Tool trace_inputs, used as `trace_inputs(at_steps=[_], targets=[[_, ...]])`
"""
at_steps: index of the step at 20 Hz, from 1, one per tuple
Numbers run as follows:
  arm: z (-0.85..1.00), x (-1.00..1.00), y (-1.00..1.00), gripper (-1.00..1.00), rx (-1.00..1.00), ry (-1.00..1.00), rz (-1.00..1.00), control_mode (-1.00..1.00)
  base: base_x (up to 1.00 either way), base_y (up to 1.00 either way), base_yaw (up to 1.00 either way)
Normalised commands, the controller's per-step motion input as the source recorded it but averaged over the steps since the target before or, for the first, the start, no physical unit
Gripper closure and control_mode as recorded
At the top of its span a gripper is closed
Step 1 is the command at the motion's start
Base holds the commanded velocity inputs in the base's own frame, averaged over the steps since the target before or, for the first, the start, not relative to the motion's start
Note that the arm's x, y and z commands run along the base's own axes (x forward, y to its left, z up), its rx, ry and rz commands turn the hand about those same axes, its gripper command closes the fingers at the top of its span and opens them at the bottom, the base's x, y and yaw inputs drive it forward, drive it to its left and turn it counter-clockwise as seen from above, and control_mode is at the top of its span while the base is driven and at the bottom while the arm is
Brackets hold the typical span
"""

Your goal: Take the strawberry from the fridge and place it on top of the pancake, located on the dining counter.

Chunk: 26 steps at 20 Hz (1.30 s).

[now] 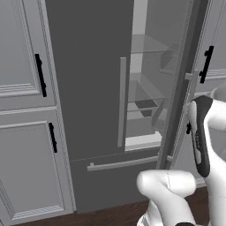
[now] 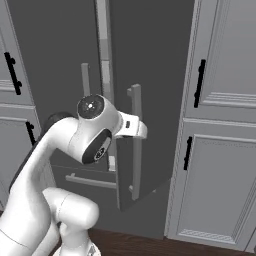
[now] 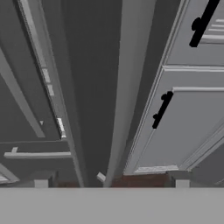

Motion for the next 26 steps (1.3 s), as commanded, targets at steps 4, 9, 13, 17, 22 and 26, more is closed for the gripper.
trace_inputs(at_steps=[4,9,13,17,22,26], targets=[[0.56,-0.69,0.33,-1.0,-0.09,0.15,0.0,-1.0,0.0,0.0,0.0],[0.13,-0.31,0.78,-1.0,-0.1,0.18,0.0,-1.0,0.0,0.0,0.0],[-0.1,0.26,1.0,-1.0,-0.15,0.08,0.0,-1.0,0.0,0.0,0.0],[-0.25,0.77,0.89,-1.0,-0.12,0.0,0.0,-1.0,0.0,0.0,0.0],[-0.31,1.0,0.34,-1.0,-0.05,0.01,0.0,-1.0,0.0,0.0,0.0],[-0.32,1.0,0.17,-1.0,-0.04,0.02,0.0,-1.0,0.0,0.0,0.0]])
